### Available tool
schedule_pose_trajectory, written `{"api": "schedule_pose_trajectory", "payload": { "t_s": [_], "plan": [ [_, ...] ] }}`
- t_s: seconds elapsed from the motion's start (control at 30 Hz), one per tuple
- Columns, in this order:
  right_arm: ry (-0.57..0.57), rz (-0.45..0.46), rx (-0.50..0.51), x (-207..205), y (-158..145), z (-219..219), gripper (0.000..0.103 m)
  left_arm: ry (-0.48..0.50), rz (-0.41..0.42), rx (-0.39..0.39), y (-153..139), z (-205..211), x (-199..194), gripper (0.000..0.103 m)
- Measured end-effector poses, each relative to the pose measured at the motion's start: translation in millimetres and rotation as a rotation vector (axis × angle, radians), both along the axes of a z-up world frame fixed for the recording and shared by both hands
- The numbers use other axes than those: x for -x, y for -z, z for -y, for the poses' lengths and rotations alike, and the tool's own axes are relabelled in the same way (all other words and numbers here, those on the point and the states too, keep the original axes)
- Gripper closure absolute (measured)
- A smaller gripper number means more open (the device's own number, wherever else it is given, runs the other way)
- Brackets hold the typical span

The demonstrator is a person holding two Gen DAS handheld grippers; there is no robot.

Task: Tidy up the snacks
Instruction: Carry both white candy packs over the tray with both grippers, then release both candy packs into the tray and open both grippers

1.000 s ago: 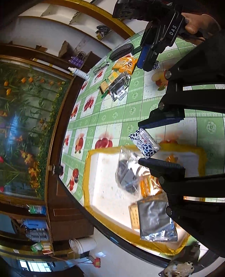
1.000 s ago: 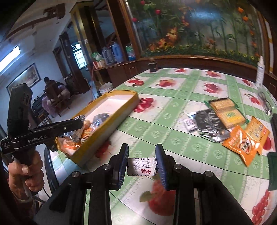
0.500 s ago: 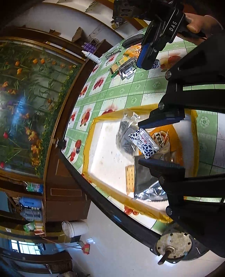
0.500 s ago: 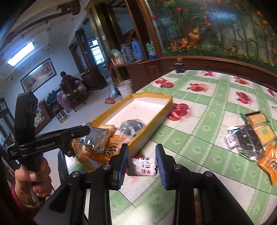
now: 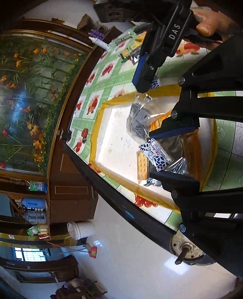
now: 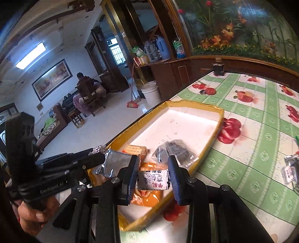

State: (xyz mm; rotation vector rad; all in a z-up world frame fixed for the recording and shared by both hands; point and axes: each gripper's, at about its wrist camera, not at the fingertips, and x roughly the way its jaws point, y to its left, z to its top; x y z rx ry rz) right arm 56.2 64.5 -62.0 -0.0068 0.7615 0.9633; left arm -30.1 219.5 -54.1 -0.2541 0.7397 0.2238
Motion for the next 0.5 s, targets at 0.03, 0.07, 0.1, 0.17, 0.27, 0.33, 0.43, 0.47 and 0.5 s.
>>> {"api": "schedule_pose_trajectory", "payload": {
  "t_s": [0.03,0.07,0.1,0.17,0.27,0.33,0.43,0.47,0.5],
  "plan": [
    [-0.003,-0.004,-0.003,-3,1,-5,0.070,-0.001,-0.003,-0.010,0,-1,-1,0.070],
    [-0.004,-0.005,-0.004,-5,1,-9,0.070,0.000,-0.005,-0.018,0,-1,-3,0.070],
    [-0.004,-0.006,-0.002,-7,2,-13,0.070,0.000,-0.005,-0.030,-1,-1,-6,0.070],
    [-0.007,-0.005,0.000,-9,2,-20,0.070,0.000,-0.005,-0.047,-2,-1,-10,0.070],
    [0.000,-0.009,0.005,-15,5,-26,0.070,0.000,-0.006,-0.061,-3,0,-15,0.070],
    [0.005,-0.009,0.006,-17,6,-29,0.070,0.002,-0.011,-0.064,-2,0,-19,0.070],
    [0.011,-0.009,0.007,-17,9,-31,0.070,0.002,-0.016,-0.066,0,-1,-24,0.070],
    [0.014,-0.009,0.007,-17,9,-31,0.070,0.001,-0.015,-0.066,0,-2,-26,0.070],
    [0.016,-0.009,0.006,-19,9,-32,0.070,-0.001,-0.013,-0.067,-1,-3,-28,0.070]
  ]
}}
